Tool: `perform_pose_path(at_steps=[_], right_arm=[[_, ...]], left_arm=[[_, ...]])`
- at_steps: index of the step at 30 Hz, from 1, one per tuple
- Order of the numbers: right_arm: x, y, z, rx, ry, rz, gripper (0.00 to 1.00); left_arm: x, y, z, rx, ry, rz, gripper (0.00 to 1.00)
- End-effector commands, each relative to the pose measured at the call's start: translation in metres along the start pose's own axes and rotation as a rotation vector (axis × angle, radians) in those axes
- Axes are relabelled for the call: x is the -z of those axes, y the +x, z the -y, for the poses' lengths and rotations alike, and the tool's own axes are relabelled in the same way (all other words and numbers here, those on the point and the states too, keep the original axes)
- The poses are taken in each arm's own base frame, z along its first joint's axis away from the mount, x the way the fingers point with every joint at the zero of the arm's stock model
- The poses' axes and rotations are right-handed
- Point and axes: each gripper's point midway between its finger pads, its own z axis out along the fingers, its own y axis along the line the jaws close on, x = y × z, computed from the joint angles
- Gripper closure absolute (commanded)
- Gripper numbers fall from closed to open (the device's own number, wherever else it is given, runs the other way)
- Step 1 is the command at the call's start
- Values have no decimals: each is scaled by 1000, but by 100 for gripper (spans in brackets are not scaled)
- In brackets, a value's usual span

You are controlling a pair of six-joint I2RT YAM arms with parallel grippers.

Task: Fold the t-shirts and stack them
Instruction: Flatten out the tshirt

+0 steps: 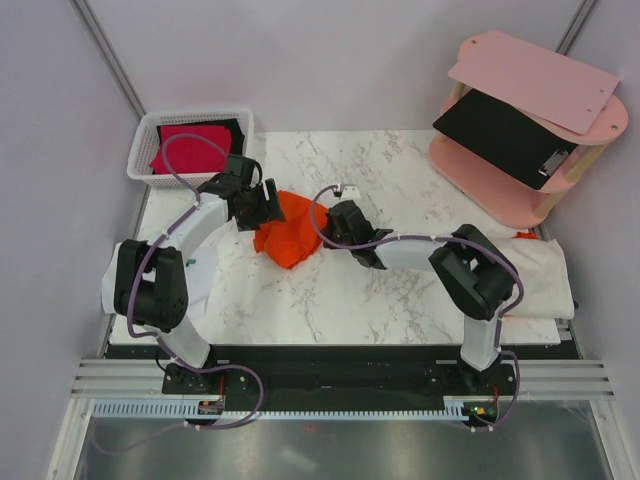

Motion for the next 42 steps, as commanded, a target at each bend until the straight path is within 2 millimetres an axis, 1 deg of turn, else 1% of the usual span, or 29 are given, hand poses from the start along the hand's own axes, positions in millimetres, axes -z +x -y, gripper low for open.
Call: perform_pose_path(at_steps=[1,2,3,4,5,6,7,8,9,10,11,12,13,15,16,18,19,21,22,24,25,28,32,35,36,38,39,41,42], right_arm=[[45,-78,-14,126,51,122,100],[60,-105,-24,138,53,161,100],[68,-122,-29,154,54,190,100],[87,-151,-39,185,54,238,100],[97,-159,-34,211,94,236,100],[109,-173,-34,222,111,264,100],[134,-201,-42,219,105,329,100],[148,-210,-33,254,161,345,100],[162,-221,-31,260,182,373,100],[190,-242,-33,253,189,432,100],[205,-249,-26,285,227,445,100],[223,-261,-16,283,290,484,100],[256,-278,-13,262,310,547,100],[293,-294,5,266,410,604,100],[327,-306,8,238,419,665,100],[364,-319,19,226,466,725,100],[399,-329,27,193,497,784,100],[431,-337,34,165,521,833,100],[459,-343,40,141,532,876,100],[479,-347,43,128,539,905,100],[494,-351,45,118,540,928,100],[512,-358,46,104,543,959,100],[517,-369,41,97,538,983,100],[512,-381,27,108,501,1003,100],[498,-387,15,141,466,993,100],[475,-389,4,171,439,964,100],[447,-388,-10,215,394,923,100],[407,-377,-25,268,335,840,100],[366,-362,-33,267,298,767,100]], left_arm=[[22,-20,8,-43,10,74,21],[26,-23,7,-51,6,88,20],[30,-25,7,-56,4,101,20],[40,-30,5,-61,-13,129,20],[45,-32,4,-69,-21,142,20],[54,-38,5,-72,-22,166,19],[67,-42,5,-78,-24,190,19],[75,-44,7,-87,-19,206,18],[86,-50,10,-90,-9,230,17],[93,-52,11,-94,-4,244,16],[108,-53,13,-100,5,269,16],[116,-56,15,-102,13,287,15],[123,-56,16,-107,19,297,14],[139,-56,17,-116,28,327,14],[142,-55,16,-119,30,331,14],[147,-52,11,-125,9,341,14],[148,-51,9,-125,-1,344,14],[148,-46,5,-125,-8,337,14],[147,-43,4,-124,-7,332,14],[142,-37,2,-123,-11,315,14],[142,-36,1,-124,-12,314,14],[141,-32,-3,-121,-23,310,14],[143,-32,-5,-127,-31,318,14],[149,-33,-7,-132,-41,331,14],[149,-33,-8,-132,-49,331,14],[152,-33,-9,-131,-54,336,14],[153,-32,-10,-131,-58,335,14],[157,-32,-11,-124,-64,338,14],[160,-32,-12,-122,-68,342,14]])
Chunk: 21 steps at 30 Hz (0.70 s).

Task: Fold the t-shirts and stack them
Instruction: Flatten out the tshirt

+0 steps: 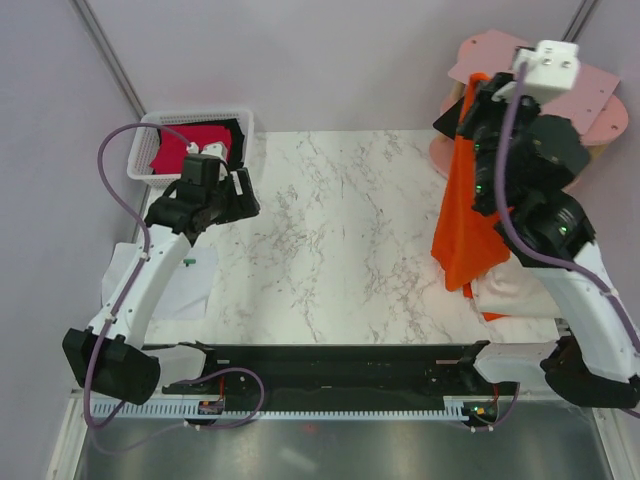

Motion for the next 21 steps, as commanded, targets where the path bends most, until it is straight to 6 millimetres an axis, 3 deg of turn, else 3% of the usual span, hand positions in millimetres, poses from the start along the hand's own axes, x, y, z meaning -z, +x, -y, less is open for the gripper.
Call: perform_pose_path(at_steps=[1,2,3,5,6,8,9,12,14,15,17,18,19,20,21], right_arm=[[-16,91,-101,55,-311,-174,100],[-15,112,-119,39,-367,-219,100],[-13,159,-141,41,-409,-311,100],[7,202,-185,20,-557,-400,100],[18,247,-202,56,-593,-480,100],[58,276,-246,44,-717,-528,100],[76,309,-261,85,-744,-575,100],[156,339,-320,117,-918,-629,100],[191,345,-342,119,-982,-650,100],[221,348,-358,121,-1038,-663,100],[251,349,-373,95,-1103,-695,100],[279,352,-380,93,-1173,-725,85],[289,352,-383,87,-1201,-735,73],[297,355,-380,91,-1210,-745,54],[300,351,-379,77,-1204,-728,43]], left_arm=[[19,-11,-8,-24,-31,47,14],[23,-14,-8,-22,-33,59,14],[28,-14,-11,-19,-51,62,14],[37,-22,-12,-10,-61,88,14],[43,-23,-17,-8,-85,92,14],[53,-33,-18,-6,-99,120,14],[57,-34,-23,-5,-127,123,14],[65,-42,-30,0,-169,145,14],[68,-41,-39,12,-212,139,14],[70,-40,-45,21,-243,140,14],[71,-36,-54,30,-274,133,14],[71,-34,-58,27,-292,132,13],[73,-32,-60,28,-296,139,12],[70,-27,-63,27,-304,125,11],[68,-23,-64,22,-306,114,8]])
